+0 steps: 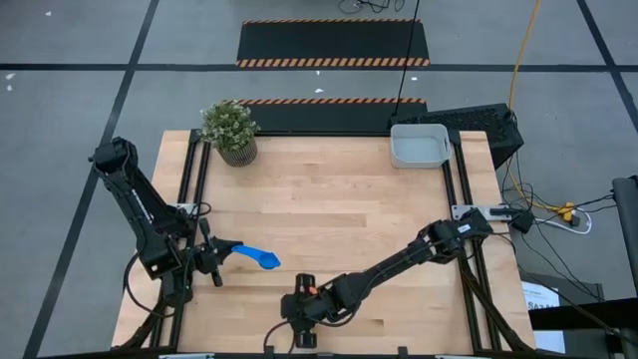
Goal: Nest measuring cups in basket
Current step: Stack the light blue measuring cup on the red measuring cup
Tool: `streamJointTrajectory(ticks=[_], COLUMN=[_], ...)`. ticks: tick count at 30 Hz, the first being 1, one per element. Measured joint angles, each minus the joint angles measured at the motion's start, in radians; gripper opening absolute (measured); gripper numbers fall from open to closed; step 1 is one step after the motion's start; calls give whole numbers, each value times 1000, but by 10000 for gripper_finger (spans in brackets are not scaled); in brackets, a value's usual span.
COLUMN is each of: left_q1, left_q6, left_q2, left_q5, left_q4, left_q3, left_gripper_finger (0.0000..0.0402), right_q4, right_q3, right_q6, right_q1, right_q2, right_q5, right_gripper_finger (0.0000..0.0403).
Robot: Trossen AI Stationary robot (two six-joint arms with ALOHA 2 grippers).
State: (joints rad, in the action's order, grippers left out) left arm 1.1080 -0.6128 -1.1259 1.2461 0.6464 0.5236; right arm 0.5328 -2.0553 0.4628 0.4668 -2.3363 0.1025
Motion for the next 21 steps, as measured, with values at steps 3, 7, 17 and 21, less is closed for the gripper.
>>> streamJointTrajectory(ticks=[3, 7, 17, 21], left_q1=[-1, -1, -1, -1], left_q6=[7, 8, 8, 3], left_q2=[0, 0, 0, 0], left_q5=[0, 0, 0, 1], left_q4=[-2, -1, 0, 0], left_q3=[0, 0, 0, 0], left_gripper_finger=[1, 1, 1, 1], right_q4=[1, 16, 189, 238], right_q3=[11, 13, 15, 15], right_q6=[-1, -6, 31, 42], right_q1=[-16, -35, -82, -89], right_q2=[1, 1, -2, 2], right_q5=[1, 3, 1, 1], right_gripper_finger=[69, 67, 67, 67])
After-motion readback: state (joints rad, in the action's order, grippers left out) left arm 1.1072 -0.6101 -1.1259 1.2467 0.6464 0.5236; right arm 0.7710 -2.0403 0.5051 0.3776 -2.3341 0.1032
